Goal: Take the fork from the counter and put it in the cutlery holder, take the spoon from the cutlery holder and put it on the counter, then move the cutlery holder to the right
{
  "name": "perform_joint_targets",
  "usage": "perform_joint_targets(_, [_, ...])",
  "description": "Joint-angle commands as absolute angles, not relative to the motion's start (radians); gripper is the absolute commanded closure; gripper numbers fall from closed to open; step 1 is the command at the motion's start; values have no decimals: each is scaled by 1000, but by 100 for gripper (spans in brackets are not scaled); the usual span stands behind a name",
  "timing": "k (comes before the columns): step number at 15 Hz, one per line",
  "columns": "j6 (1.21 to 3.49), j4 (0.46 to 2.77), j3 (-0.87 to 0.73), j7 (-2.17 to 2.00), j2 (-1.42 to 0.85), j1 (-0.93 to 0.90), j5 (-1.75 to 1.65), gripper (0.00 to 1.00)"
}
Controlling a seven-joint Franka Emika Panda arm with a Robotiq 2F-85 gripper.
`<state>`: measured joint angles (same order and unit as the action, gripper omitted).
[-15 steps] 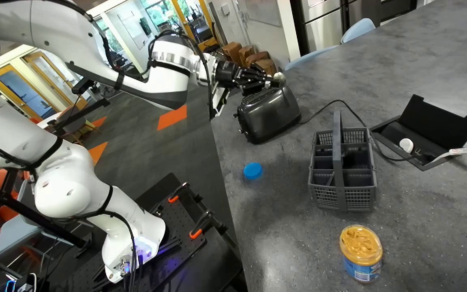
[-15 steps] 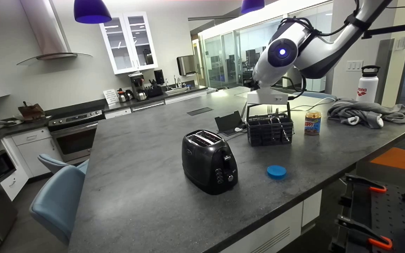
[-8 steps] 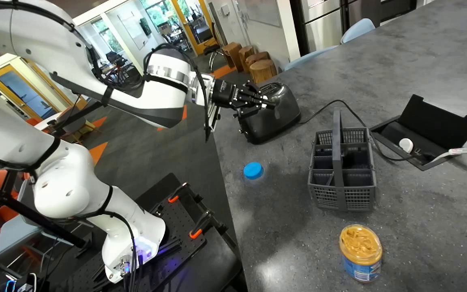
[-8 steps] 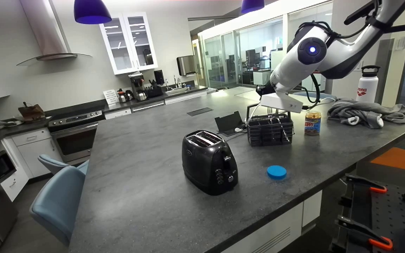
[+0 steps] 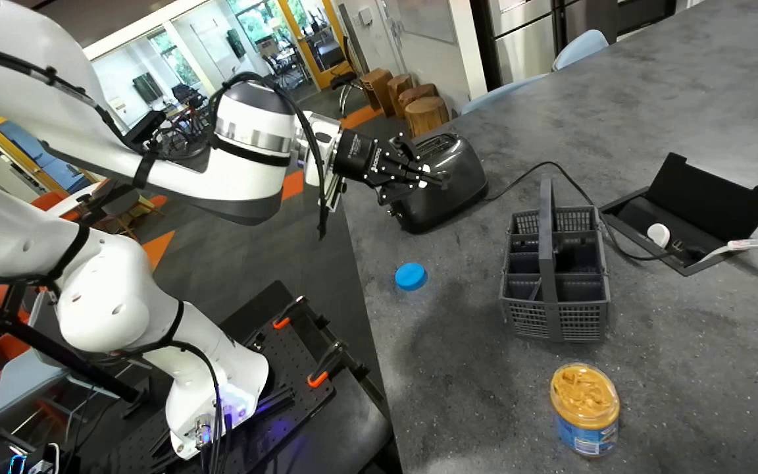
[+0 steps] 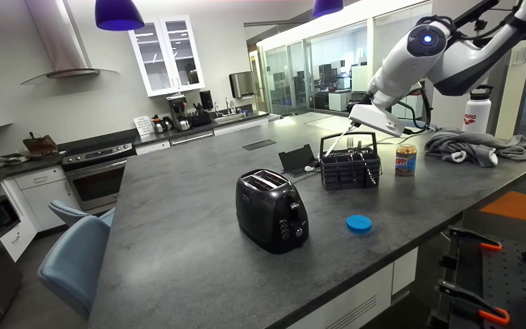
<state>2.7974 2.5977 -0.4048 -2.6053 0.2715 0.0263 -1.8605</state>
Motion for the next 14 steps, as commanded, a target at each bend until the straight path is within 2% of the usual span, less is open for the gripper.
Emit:
perform_joint_targets(1, [2828, 2618, -477, -2605, 276, -19, -1835, 99])
perform_joint_targets(14, [2898, 2554, -633, -2605, 30, -124, -1797, 99])
